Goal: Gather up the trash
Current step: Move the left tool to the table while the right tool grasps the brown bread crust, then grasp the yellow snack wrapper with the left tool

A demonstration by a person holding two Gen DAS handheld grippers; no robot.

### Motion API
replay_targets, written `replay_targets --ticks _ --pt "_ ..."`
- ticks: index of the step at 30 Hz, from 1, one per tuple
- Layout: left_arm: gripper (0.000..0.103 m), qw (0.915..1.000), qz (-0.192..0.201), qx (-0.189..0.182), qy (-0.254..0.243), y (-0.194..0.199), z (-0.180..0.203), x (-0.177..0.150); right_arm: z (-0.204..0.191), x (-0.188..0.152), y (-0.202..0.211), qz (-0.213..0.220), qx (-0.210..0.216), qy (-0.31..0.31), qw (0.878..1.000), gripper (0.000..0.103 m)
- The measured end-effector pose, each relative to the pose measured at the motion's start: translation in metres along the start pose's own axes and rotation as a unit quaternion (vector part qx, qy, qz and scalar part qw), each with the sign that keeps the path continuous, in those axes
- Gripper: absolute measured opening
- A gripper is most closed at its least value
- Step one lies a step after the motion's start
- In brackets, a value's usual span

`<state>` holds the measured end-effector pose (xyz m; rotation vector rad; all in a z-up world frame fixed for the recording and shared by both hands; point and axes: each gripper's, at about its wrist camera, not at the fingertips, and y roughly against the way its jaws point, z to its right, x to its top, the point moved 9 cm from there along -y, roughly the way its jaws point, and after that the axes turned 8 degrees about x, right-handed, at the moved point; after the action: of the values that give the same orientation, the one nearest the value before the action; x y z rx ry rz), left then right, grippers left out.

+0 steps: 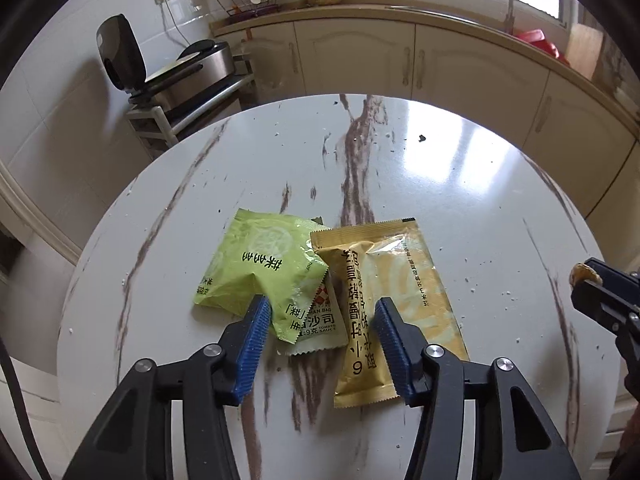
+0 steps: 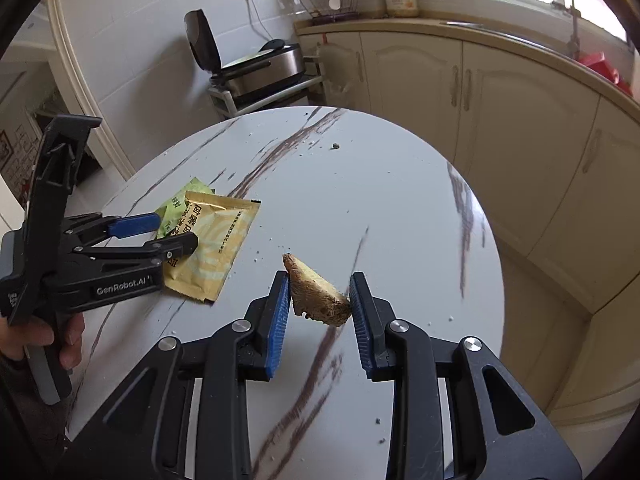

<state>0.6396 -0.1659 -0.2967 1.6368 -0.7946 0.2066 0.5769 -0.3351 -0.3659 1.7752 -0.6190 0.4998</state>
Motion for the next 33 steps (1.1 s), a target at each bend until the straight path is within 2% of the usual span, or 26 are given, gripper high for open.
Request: replay_targets --ticks 1,3,5,8,16,23,29,33 --pt "0.033 0.9999 0.004 0.002 -0.009 0.001 0.005 0.000 0.001 -0.001 0.002 0.002 0.002 -0.002 1.000 0.028" --pt "0.003 0.9995 0.000 -0.023 -0.022 0.004 0.017 -0.003 0.003 -0.003 0.007 0.007 0.005 -0.008 1.000 0.028" --pt "0.003 0.9996 -0.002 -0.013 -0.026 0.007 0.020 -0.006 0.003 -0.006 0.012 0.011 0.012 -0.012 1.000 0.028" --pt "0.002 0.9993 -0.008 -0.036 -0.008 0.013 0.019 -0.010 0.001 -0.011 0.019 0.016 0.020 -0.014 1.000 0.028" --pt "0.000 0.9966 0.018 -0.079 0.014 0.069 0.016 -0.030 -0.013 -0.027 0.048 0.034 0.033 -0.017 0.999 0.028" --pt "0.000 0.9958 0.028 -0.086 0.015 0.108 0.019 -0.053 -0.027 -0.044 0.076 0.047 0.049 -0.022 0.997 0.028" --pt "0.000 0.9954 0.001 -0.095 0.010 0.119 0.023 -0.087 -0.036 -0.063 0.088 0.044 0.056 -0.020 0.997 0.028" --pt "0.007 0.9959 -0.020 -0.085 0.022 0.104 0.020 -0.105 -0.035 -0.074 0.089 0.039 0.056 -0.025 0.997 0.028"
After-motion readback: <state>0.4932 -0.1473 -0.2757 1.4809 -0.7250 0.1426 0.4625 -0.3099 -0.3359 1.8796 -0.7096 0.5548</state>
